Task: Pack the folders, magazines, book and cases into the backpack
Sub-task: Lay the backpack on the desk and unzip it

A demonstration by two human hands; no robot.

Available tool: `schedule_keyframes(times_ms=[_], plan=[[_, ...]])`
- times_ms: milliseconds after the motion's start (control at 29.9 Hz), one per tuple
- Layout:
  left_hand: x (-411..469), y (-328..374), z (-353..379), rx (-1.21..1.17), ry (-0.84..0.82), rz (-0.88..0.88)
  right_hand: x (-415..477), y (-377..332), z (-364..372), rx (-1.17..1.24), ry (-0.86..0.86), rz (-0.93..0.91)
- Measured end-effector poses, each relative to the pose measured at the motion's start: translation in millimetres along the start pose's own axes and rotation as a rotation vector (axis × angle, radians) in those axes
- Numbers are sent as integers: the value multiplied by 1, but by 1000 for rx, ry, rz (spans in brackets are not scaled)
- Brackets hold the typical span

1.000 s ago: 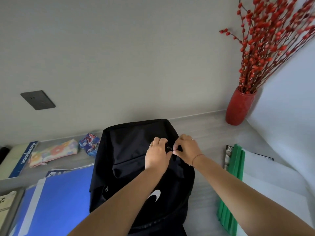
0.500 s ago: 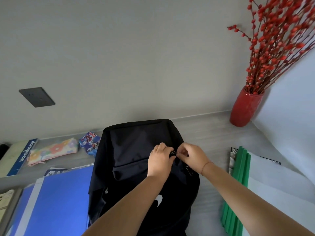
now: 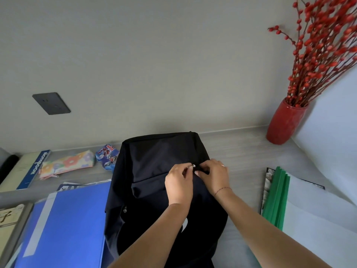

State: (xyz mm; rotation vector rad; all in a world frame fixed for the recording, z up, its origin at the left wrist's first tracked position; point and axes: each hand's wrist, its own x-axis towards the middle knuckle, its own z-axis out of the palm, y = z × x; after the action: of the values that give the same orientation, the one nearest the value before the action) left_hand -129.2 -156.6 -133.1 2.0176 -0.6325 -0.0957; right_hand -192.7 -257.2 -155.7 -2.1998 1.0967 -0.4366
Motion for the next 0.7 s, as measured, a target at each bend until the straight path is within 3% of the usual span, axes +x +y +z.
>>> schedule_keyframes(times_ms=[201,468,702], plan=[[21,-41,-58,27,262,-270,2,10,-12,107,19,84],[30,-65,-96,107,188,-307,5,-24,9,-10,-88,21],[35,-76,-115,192,216,-363,9,-25,17,-168,3,22]])
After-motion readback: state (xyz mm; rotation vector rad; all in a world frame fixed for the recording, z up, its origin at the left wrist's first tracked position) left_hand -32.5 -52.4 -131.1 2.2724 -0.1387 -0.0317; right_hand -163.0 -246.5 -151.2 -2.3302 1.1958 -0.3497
